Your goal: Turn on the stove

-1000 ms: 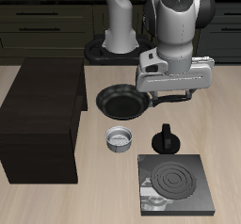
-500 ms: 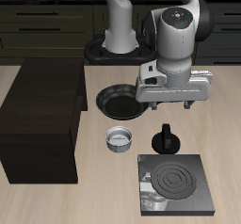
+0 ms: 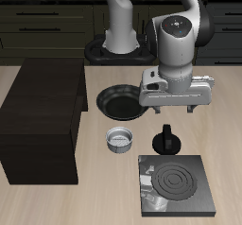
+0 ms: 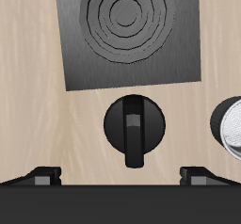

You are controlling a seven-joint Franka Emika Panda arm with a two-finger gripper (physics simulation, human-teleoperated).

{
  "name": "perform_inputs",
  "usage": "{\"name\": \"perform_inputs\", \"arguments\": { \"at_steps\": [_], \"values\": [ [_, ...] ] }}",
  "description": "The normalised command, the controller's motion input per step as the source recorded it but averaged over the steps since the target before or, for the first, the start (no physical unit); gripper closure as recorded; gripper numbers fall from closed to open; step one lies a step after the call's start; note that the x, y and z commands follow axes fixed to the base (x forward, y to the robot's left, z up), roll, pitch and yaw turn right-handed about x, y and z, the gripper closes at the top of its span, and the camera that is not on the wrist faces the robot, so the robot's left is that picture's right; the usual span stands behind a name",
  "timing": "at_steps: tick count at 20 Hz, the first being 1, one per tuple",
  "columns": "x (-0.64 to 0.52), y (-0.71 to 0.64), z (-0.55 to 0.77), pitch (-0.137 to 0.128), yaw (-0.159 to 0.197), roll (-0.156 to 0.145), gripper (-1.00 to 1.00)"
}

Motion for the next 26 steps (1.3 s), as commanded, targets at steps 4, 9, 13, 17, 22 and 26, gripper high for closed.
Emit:
{"name": "perform_inputs", "arguments": {
  "at_steps": [4,9,13,17,22,26],
  "values": [
    [0.00,-0.06,-0.17,0.007,-0.009,0.000,-1.00],
    [0.05,-0.08,-0.16,0.015,-0.012,-0.015,-1.00],
    [0.01,-0.01,-0.15,0.003,0.009,-0.010,-1.00],
    [-0.05,0.01,-0.16,-0.012,0.011,-0.014,-1.00],
    [-0.05,0.02,-0.12,0.001,0.000,0.012,-1.00],
    [-0.07,-0.01,-0.08,-0.025,0.005,0.001,-1.00]
  ]
}}
